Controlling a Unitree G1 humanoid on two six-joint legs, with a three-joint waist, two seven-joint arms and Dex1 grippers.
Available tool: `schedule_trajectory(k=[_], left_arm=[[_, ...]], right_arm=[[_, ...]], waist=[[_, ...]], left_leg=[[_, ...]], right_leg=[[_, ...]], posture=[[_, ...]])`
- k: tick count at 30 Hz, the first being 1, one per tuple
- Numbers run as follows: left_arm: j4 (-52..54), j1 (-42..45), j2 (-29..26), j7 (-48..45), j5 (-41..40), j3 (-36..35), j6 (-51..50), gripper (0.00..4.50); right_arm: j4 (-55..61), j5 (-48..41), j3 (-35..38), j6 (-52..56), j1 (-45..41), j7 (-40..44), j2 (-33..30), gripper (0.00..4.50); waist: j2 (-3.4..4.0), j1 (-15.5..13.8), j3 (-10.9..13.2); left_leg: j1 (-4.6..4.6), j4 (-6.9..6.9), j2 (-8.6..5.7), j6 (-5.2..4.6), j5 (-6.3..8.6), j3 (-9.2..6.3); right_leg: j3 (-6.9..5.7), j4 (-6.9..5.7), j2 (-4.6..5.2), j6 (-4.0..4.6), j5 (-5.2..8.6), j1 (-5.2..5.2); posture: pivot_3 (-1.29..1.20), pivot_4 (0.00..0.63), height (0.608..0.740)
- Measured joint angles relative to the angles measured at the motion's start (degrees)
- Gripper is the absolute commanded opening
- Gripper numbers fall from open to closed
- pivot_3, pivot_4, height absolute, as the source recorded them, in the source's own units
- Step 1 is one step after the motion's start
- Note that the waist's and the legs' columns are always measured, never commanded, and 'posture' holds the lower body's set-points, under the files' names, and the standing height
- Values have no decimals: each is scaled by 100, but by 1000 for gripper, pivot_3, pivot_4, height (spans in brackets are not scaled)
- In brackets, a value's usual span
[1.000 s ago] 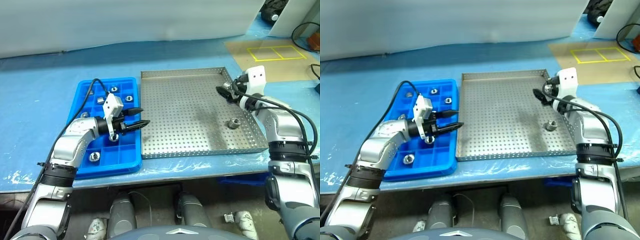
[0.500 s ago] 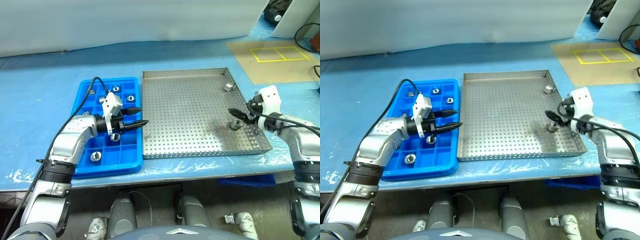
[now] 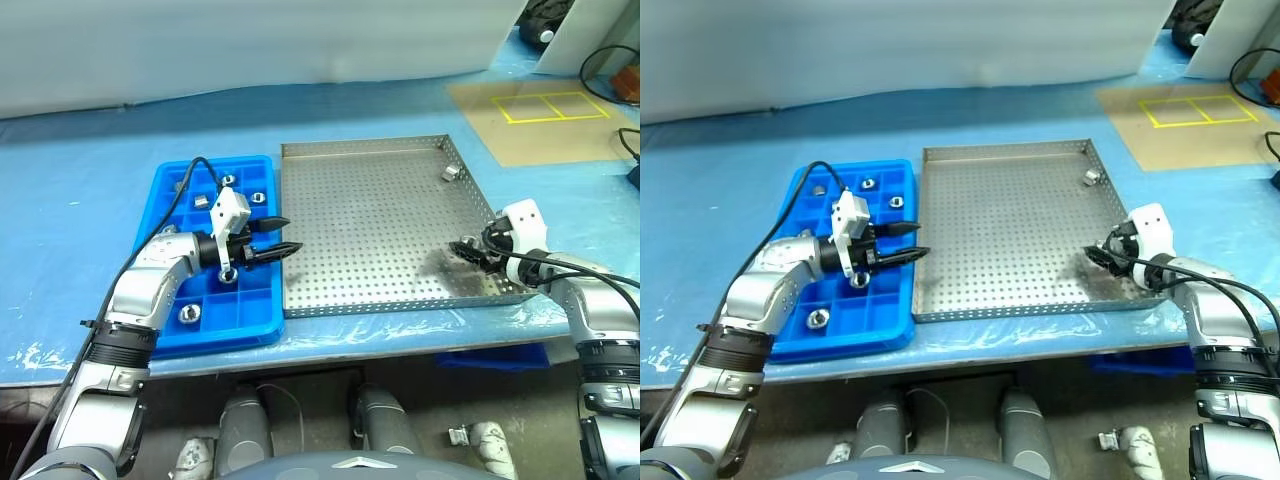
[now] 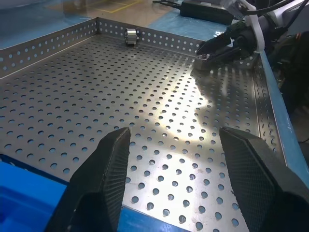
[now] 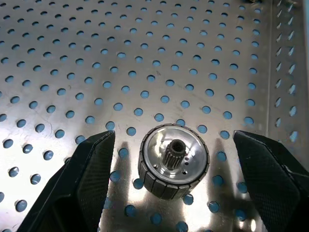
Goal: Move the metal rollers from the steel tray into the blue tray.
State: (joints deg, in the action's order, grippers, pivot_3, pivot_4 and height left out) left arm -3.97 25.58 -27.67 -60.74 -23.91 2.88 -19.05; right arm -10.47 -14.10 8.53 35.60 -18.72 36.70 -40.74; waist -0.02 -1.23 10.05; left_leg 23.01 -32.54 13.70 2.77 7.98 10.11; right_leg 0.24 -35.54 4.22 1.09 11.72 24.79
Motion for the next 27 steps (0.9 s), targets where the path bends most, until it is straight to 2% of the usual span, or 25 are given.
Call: schedule_trajectory(k=[8,11,16,17,27], left_arm=[[56,-195,-7,55,0,-1,-18,3089],[124,-199,-31,78,-1,-1,-23,3089],[200,-199,-95,57,-34,-11,-89,3089],[201,-199,-96,33,-40,-10,-107,3089],[200,-138,-107,-103,-39,-1,-135,3089]], right_arm=[[-136,52,-89,-142,26,12,29,4068],[-264,64,-89,-281,20,-37,40,3471],[-228,88,-163,-314,20,-57,103,1780],[-227,95,-179,-338,15,-77,107,1621],[-201,97,-209,-344,10,-85,108,1626]], waist=[[-1,11,-1],[-1,-4,-1],[-2,14,-1],[-2,19,-1],[-3,37,-2]], left_leg=[[-6,-3,3,-2,1,0],[-18,-15,-3,-7,5,0],[-34,-16,-2,-7,5,0],[-35,-16,-3,-7,5,0],[-36,-13,-2,-7,5,0]], right_leg=[[-1,2,2,0,0,-9],[-2,3,7,-2,1,-29],[0,3,9,-34,20,-42],[0,3,9,-35,20,-42],[0,4,8,-18,10,-42]], posture=[[-251,150,740],[-252,150,740],[-256,150,740],[-257,150,740],[-261,150,740]])
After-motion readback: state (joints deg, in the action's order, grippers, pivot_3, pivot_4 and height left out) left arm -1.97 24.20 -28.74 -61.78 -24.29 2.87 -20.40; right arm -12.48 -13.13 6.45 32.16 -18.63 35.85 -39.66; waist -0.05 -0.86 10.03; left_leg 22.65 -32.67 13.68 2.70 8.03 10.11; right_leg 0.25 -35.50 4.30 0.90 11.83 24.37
